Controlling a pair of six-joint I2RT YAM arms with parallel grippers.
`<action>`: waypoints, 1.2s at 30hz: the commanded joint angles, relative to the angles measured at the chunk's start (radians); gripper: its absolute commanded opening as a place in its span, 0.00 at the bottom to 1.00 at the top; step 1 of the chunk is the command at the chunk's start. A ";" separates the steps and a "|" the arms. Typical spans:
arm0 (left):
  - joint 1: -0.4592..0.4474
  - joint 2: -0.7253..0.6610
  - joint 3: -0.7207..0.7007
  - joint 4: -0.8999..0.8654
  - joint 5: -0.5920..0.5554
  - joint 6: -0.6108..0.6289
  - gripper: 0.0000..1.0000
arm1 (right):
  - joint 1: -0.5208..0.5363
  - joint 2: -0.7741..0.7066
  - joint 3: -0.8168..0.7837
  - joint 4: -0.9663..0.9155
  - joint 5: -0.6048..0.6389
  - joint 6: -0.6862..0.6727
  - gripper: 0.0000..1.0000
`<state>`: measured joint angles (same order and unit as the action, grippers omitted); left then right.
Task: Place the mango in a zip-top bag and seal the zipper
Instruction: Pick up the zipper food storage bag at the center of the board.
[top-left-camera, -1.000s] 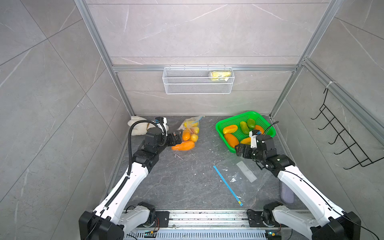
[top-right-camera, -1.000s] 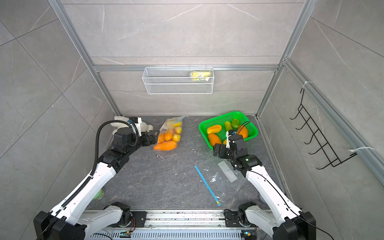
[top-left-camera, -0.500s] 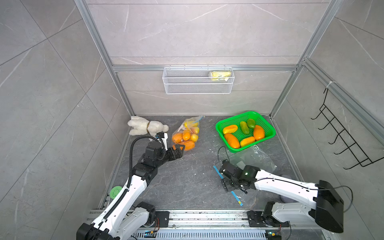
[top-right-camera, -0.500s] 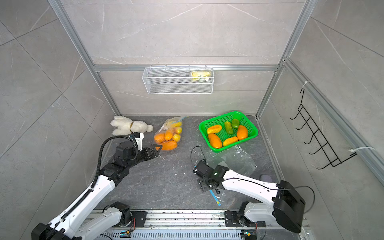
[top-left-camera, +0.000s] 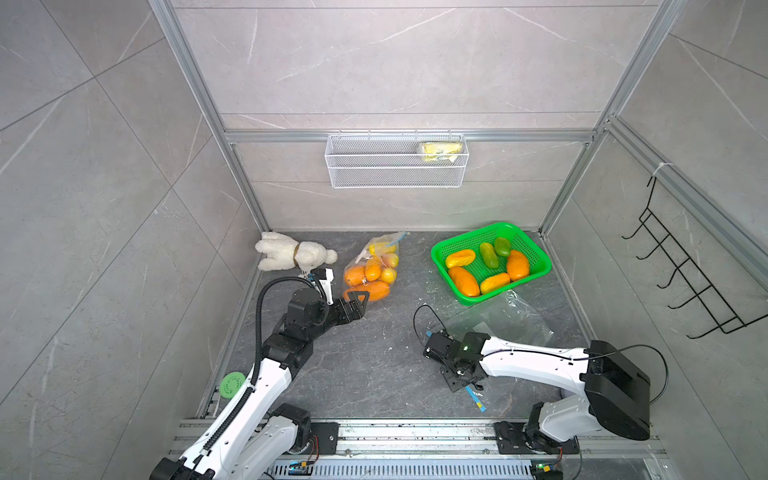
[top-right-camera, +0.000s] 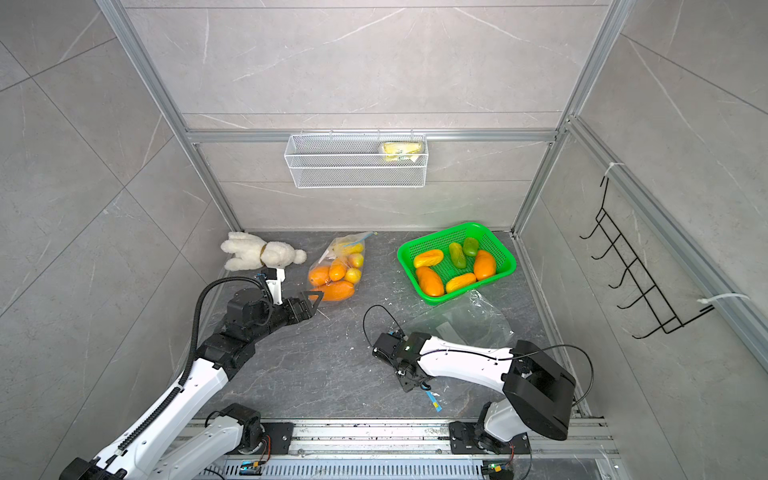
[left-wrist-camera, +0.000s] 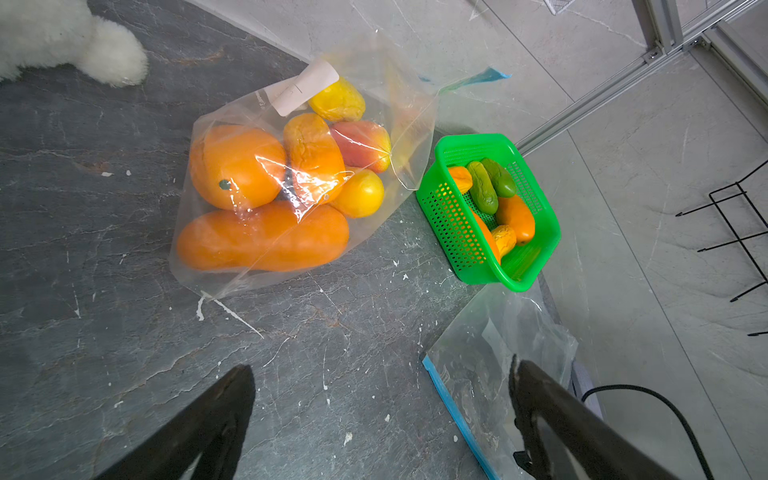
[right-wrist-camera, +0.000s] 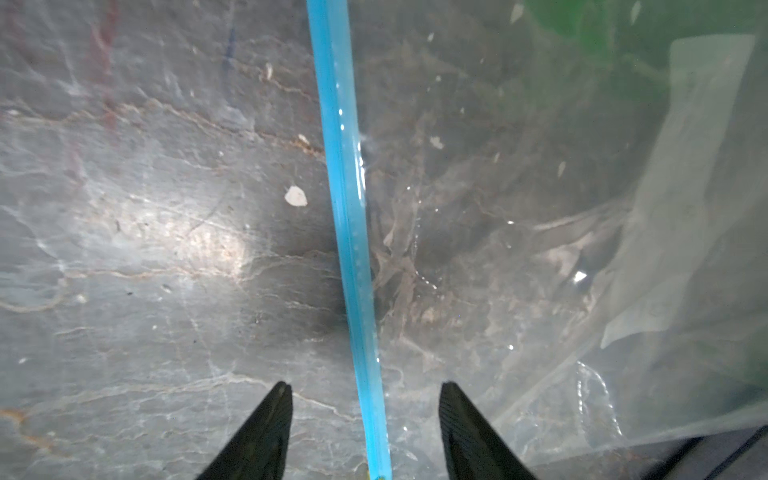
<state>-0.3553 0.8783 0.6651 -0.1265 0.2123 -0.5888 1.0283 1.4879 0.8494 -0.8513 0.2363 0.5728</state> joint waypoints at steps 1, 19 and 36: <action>-0.004 -0.001 0.001 0.040 0.012 -0.008 1.00 | 0.000 0.018 -0.022 0.017 -0.002 -0.008 0.56; -0.004 -0.035 -0.015 0.021 -0.029 0.007 1.00 | -0.042 0.091 -0.052 0.050 0.017 0.048 0.31; -0.004 -0.053 -0.022 0.005 -0.068 0.004 1.00 | -0.045 0.079 -0.020 -0.018 0.118 0.086 0.00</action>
<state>-0.3553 0.8398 0.6464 -0.1345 0.1566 -0.5915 0.9867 1.5639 0.8112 -0.8261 0.3073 0.6373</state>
